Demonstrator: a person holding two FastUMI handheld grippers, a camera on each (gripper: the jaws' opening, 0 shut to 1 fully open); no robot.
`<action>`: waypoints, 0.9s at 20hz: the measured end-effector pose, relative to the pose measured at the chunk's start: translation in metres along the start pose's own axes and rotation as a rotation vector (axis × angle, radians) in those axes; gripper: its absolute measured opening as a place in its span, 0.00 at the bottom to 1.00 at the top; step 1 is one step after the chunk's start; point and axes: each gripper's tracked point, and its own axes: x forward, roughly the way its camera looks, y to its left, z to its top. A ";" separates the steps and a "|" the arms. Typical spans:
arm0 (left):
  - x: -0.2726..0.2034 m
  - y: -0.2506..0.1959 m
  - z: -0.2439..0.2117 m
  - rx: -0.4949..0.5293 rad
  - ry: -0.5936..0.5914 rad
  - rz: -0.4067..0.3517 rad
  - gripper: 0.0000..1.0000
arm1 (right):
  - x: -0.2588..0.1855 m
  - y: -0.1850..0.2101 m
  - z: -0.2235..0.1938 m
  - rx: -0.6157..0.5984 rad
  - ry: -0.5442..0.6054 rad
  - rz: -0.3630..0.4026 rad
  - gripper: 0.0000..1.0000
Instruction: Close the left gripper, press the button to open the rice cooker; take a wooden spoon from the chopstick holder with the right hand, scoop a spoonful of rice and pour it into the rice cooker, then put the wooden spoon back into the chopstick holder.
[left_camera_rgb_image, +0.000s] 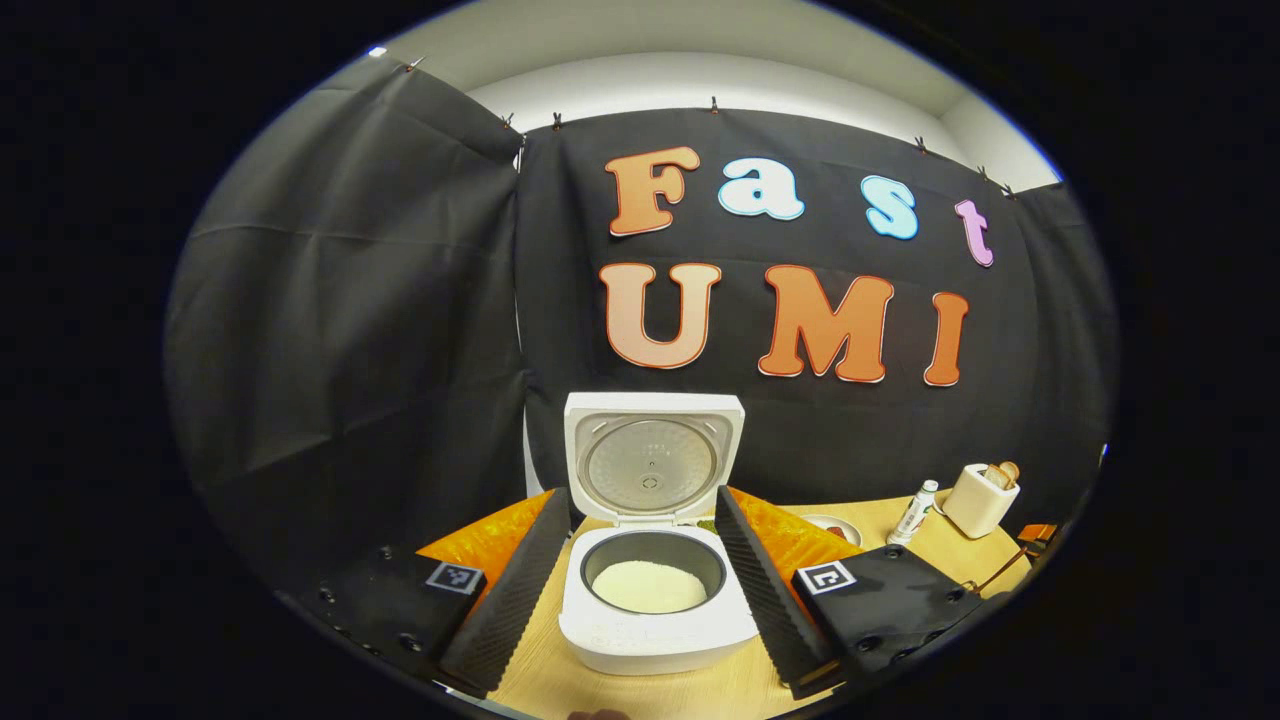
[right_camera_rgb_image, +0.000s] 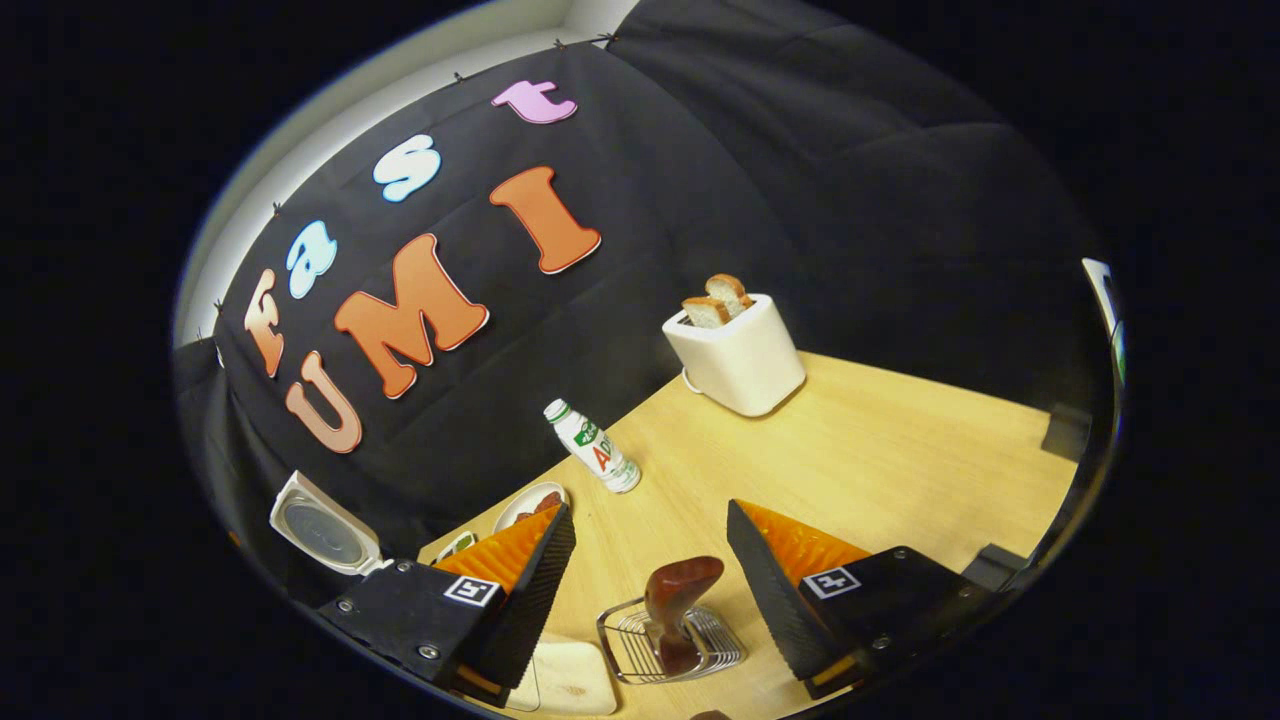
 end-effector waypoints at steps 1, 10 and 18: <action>0.001 0.002 0.004 -0.003 -0.001 0.000 0.98 | -0.002 -0.001 0.008 -0.028 -0.018 -0.018 0.95; 0.048 0.020 0.086 -0.036 -0.057 -0.021 0.98 | -0.032 0.045 0.050 -0.129 -0.061 0.001 0.94; 0.135 0.015 0.106 -0.079 0.005 -0.063 0.98 | -0.045 0.069 0.045 -0.147 -0.072 0.029 0.94</action>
